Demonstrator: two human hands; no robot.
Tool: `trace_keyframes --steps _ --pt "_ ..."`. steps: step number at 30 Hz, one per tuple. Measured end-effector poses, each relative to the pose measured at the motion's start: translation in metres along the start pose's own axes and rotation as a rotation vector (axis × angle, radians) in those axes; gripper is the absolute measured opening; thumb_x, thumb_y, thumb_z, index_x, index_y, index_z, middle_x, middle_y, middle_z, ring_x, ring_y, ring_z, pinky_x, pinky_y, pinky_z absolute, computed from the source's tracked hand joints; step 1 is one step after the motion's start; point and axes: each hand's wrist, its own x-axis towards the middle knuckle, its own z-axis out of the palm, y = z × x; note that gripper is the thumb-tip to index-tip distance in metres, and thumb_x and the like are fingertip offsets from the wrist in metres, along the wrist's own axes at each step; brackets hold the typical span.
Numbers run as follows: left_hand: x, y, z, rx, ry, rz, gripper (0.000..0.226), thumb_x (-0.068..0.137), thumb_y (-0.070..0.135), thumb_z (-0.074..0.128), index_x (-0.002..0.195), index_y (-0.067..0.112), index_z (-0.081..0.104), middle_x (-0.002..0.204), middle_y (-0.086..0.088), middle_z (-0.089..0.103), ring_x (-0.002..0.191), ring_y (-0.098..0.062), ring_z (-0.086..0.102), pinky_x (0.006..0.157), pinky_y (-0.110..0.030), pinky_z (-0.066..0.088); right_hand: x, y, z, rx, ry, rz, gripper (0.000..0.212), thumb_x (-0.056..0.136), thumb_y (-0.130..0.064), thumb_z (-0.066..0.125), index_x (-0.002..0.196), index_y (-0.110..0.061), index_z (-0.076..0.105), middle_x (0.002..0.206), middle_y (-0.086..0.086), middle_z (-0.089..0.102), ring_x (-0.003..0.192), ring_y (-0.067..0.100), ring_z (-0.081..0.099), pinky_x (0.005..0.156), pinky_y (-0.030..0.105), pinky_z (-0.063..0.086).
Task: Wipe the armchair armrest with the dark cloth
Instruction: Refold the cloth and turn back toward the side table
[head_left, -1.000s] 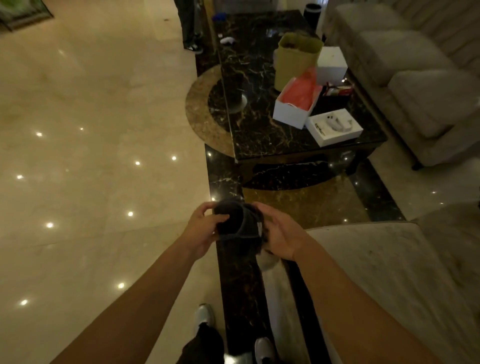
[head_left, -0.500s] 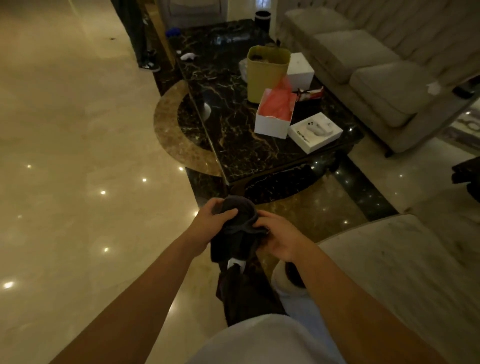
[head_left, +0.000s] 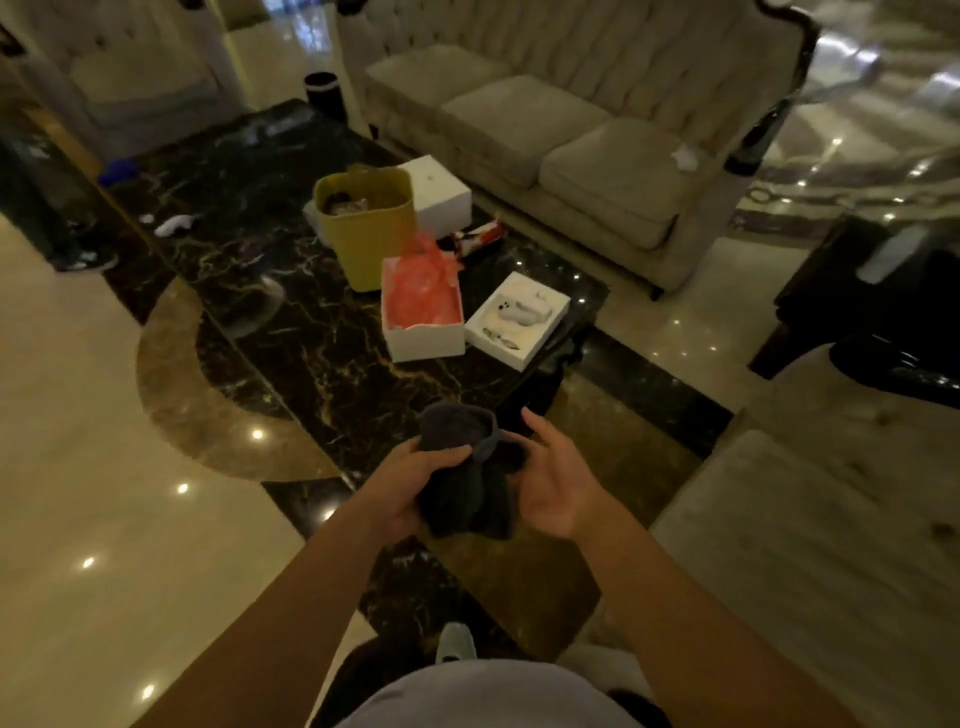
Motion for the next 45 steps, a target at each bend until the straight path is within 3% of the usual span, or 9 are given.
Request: trace_keyframes --steps 2,7,10,16,22,30,37,41,45 --pt "0.031 0.021 0.021 0.078 -0.03 0.009 0.033 0.085 0.007 0.073 0.118 0.01 0.071 0.105 -0.013 0.078 0.096 -0.031 0.075 0.075 -0.041 0.061 0.001 -0.025 -0.003 -0.015 0.04 -0.046 0.037 0.083 -0.036 0.074 0.112 -0.014 0.078 0.115 0.016 0.075 0.102 0.035 0.073 0.078 0.044 0.062" --pt "0.104 0.066 0.104 0.172 -0.228 -0.034 0.028 0.088 0.007 0.069 0.116 0.006 0.072 0.107 -0.015 0.078 0.093 -0.031 0.076 0.069 -0.039 0.062 -0.002 -0.092 -0.044 0.11 0.259 -0.262 0.036 0.092 -0.005 0.064 0.127 -0.005 0.064 0.124 0.02 0.07 0.112 0.038 0.067 0.086 0.048 0.058" --pt "0.149 0.089 0.171 0.217 -0.348 -0.086 0.032 0.091 0.007 0.065 0.123 0.002 0.067 0.111 -0.02 0.075 0.089 -0.032 0.077 0.062 -0.035 0.061 -0.003 -0.139 -0.083 0.195 0.379 -0.391 0.032 0.091 0.001 0.064 0.122 -0.006 0.065 0.11 0.018 0.076 0.099 0.034 0.073 0.071 0.044 0.063" --pt "0.236 0.141 0.302 0.318 -0.517 -0.177 0.04 0.093 0.007 0.065 0.132 0.009 0.059 0.129 -0.02 0.065 0.117 -0.04 0.064 0.1 -0.059 0.05 -0.003 -0.249 -0.148 0.322 0.609 -0.518 0.036 0.091 -0.008 0.067 0.126 -0.006 0.065 0.113 0.017 0.075 0.102 0.035 0.072 0.073 0.045 0.062" --pt "0.307 0.187 0.424 0.518 -0.746 -0.249 0.044 0.089 0.005 0.069 0.131 0.015 0.059 0.124 -0.015 0.068 0.112 -0.037 0.067 0.095 -0.056 0.054 -0.003 -0.331 -0.204 0.502 0.73 -0.67 0.02 0.093 -0.007 0.064 0.113 -0.011 0.067 0.086 0.005 0.081 0.077 0.022 0.078 0.055 0.032 0.061" --pt "0.4 0.207 0.587 0.684 -0.817 -0.303 0.048 0.091 0.003 0.065 0.137 0.013 0.054 0.117 -0.01 0.069 0.103 -0.028 0.069 0.069 -0.039 0.061 0.006 -0.439 -0.309 0.705 0.822 -0.749 0.031 0.095 -0.011 0.062 0.126 -0.009 0.062 0.122 0.018 0.068 0.109 0.034 0.065 0.07 0.041 0.058" --pt "0.483 0.215 0.708 0.788 -0.736 -0.191 0.056 0.095 0.011 0.063 0.144 0.032 0.049 0.125 -0.005 0.064 0.111 -0.028 0.064 0.089 -0.051 0.057 0.027 -0.55 -0.425 0.692 0.799 -0.656 0.03 0.094 -0.011 0.066 0.123 -0.009 0.064 0.119 0.017 0.071 0.107 0.037 0.067 0.072 0.042 0.061" --pt "0.54 0.221 0.793 0.786 -0.707 -0.128 0.044 0.1 0.014 0.055 0.138 0.036 0.053 0.115 -0.001 0.07 0.097 -0.021 0.071 0.059 -0.032 0.061 0.043 -0.63 -0.505 0.67 0.808 -0.588 0.033 0.095 -0.012 0.065 0.128 -0.012 0.063 0.121 0.018 0.071 0.11 0.038 0.067 0.089 0.052 0.058" --pt "0.581 0.208 0.851 0.827 -0.68 -0.106 0.039 0.102 0.019 0.052 0.136 0.039 0.054 0.123 -0.004 0.068 0.106 -0.026 0.07 0.087 -0.049 0.06 0.054 -0.674 -0.564 0.689 0.816 -0.564 0.034 0.095 -0.005 0.061 0.125 -0.02 0.064 0.121 0.014 0.071 0.108 0.036 0.068 0.083 0.05 0.06"
